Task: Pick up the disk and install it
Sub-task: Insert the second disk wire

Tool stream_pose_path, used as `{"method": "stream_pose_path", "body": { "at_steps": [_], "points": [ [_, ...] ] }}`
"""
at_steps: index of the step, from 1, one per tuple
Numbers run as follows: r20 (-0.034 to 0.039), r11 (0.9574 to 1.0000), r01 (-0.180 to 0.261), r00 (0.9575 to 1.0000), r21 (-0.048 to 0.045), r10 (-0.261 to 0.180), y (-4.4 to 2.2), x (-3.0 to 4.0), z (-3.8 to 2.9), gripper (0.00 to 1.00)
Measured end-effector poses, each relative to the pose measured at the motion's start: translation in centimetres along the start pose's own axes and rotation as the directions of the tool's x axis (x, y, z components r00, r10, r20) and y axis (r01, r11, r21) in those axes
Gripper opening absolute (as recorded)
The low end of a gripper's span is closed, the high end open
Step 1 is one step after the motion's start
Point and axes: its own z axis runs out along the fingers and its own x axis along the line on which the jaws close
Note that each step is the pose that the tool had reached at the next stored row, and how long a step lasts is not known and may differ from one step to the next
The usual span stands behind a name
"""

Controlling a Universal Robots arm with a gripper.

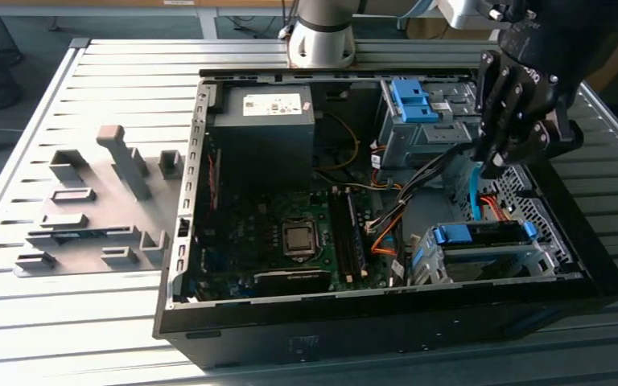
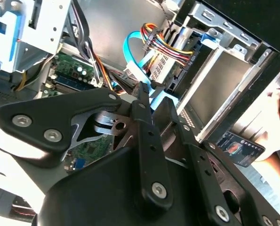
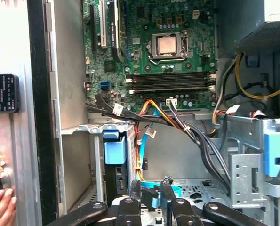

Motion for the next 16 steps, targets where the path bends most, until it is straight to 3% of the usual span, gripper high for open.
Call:
{"method": "stream_pose_path", "body": {
  "at_steps": [2,6,8,10,11,13,16],
  "points": [
    [-0.0079,1.0,-0.003,1.0,0.0005,0.003,-0.01,-0.02,0.16,0.31],
    [-0.0345,1.0,-0.008,0.9994,0.0021,0.008,-0.12,-0.09,0.38,0.31],
    [-0.0458,1.0,-0.009,0.9989,0.0028,0.009,-0.22,-0.15,0.49,0.23],
    [-0.0583,0.9999,-0.012,0.9982,0.0035,0.012,-0.27,-0.21,0.56,0.23],
    [-0.0646,0.9999,-0.013,0.9978,0.0041,0.013,-0.28,-0.22,0.6,0.16],
    [-0.0776,0.9999,-0.015,0.9969,0.0052,0.015,-0.32,-0.26,0.64,0.16],
    [-0.0884,0.9998,-0.017,0.9959,0.006,0.017,-0.37,-0.27,0.67,0.16]
  ]
}}
